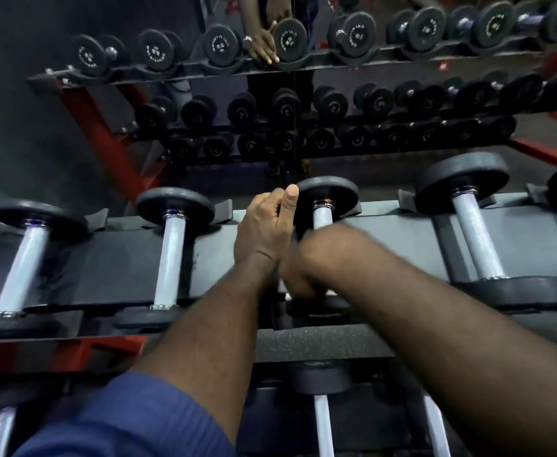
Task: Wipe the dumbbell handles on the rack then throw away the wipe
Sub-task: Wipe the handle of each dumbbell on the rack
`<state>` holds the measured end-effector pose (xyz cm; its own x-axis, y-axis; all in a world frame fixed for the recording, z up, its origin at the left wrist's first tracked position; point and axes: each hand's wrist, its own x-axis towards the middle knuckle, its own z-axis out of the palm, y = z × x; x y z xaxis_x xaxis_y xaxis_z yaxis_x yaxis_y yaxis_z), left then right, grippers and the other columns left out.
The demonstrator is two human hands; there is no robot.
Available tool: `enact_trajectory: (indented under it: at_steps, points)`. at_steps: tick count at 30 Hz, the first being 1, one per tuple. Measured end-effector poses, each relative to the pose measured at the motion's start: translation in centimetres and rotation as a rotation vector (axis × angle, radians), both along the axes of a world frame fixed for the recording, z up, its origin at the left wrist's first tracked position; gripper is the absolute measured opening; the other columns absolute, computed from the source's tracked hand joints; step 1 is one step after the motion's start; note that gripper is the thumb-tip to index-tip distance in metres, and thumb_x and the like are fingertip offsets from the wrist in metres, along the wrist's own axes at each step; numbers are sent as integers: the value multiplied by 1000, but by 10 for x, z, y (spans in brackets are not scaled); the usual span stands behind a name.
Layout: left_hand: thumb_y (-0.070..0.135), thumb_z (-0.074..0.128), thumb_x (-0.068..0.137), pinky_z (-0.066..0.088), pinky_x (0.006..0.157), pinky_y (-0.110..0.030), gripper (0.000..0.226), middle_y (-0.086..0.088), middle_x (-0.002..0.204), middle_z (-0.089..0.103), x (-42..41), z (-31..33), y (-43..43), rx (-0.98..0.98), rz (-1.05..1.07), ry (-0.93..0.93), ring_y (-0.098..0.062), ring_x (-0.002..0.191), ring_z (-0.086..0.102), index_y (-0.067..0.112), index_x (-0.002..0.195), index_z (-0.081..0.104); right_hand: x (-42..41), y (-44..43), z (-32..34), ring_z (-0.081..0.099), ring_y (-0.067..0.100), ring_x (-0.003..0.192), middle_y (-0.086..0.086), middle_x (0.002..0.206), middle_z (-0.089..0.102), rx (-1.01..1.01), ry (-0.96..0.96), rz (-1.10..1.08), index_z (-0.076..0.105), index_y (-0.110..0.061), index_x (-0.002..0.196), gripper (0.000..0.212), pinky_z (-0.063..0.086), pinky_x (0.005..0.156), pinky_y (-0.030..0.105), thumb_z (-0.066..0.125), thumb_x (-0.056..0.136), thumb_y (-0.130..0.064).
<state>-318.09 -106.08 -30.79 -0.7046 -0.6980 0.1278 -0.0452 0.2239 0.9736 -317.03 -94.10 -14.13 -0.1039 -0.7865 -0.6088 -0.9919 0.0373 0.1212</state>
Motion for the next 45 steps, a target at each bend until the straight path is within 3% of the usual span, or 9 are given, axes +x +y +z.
enact_trajectory:
  at_steps: [3, 7, 12, 17, 22, 28, 33, 42, 45]
  points:
    - [73, 16, 99, 36, 70, -33, 69, 8, 92, 54, 27, 68, 16, -481, 92, -214, -18, 85, 51, 19, 92, 59, -25, 27, 0, 57, 26, 94, 1, 94, 56, 116, -85, -50, 61, -16, 98, 7, 42, 79, 32, 54, 99, -19]
    - [64, 24, 106, 34, 72, -32, 62, 11, 86, 51, 27, 66, 21, -483, 120, -257, -17, 83, 50, 16, 93, 61, -55, 61, 15, 62, 8, 98, -17, 103, 69, -122, -506, -225, 70, -30, 119, 23, 49, 93, 32, 60, 101, -22]
    - [58, 28, 108, 33, 73, -32, 59, 9, 86, 51, 27, 72, 21, -493, 119, -287, -18, 85, 49, 14, 90, 61, -83, 74, -11, 65, 13, 98, -10, 106, 72, -717, -377, -293, 70, -37, 117, 44, 49, 86, 26, 59, 87, -6]
    - [70, 17, 99, 38, 73, -32, 74, 7, 91, 56, 28, 73, 24, -527, 136, -275, -18, 85, 52, 13, 95, 64, -68, 90, -9, 64, 2, 101, -15, 112, 72, -301, -608, -180, 71, -38, 123, 49, 49, 93, 23, 57, 92, -3]
    - [60, 26, 107, 35, 73, -31, 55, 5, 87, 56, 26, 72, 23, -530, 144, -283, -19, 84, 53, 21, 84, 57, -95, 71, -26, 63, 8, 113, -14, 119, 71, -859, -554, -386, 72, -39, 118, 51, 49, 101, 31, 58, 86, -2]
    - [66, 22, 102, 37, 65, -28, 56, 11, 78, 52, 27, 71, 24, -537, 145, -274, -14, 76, 53, 25, 80, 53, -78, 101, -25, 63, -1, 114, -24, 117, 70, -397, -790, -254, 73, -47, 113, 51, 49, 104, 30, 58, 92, -4]
    - [54, 28, 110, 34, 75, -32, 55, 7, 84, 52, 25, 71, 21, -538, 116, -291, -18, 87, 51, 16, 98, 66, -66, 87, -36, 69, 13, 98, -11, 111, 74, -969, -601, -584, 74, -40, 114, 51, 55, 92, 35, 58, 89, 1]
    - [67, 22, 105, 51, 89, -45, 56, -2, 103, 61, 32, 77, 25, -417, 7, -249, -27, 99, 59, 29, 115, 61, -27, 131, -1, 57, -7, 54, -21, 63, 69, -630, -819, -752, 80, -16, 99, 41, 41, 56, 7, 53, 91, 13]
    - [52, 33, 106, 45, 108, -45, 47, -4, 128, 65, 30, 93, 38, -344, 35, -165, -25, 123, 56, 28, 139, 56, -24, 147, 3, 67, -1, 84, -16, 93, 75, -791, -752, -784, 76, -28, 97, 33, 52, 82, 23, 61, 95, 1]
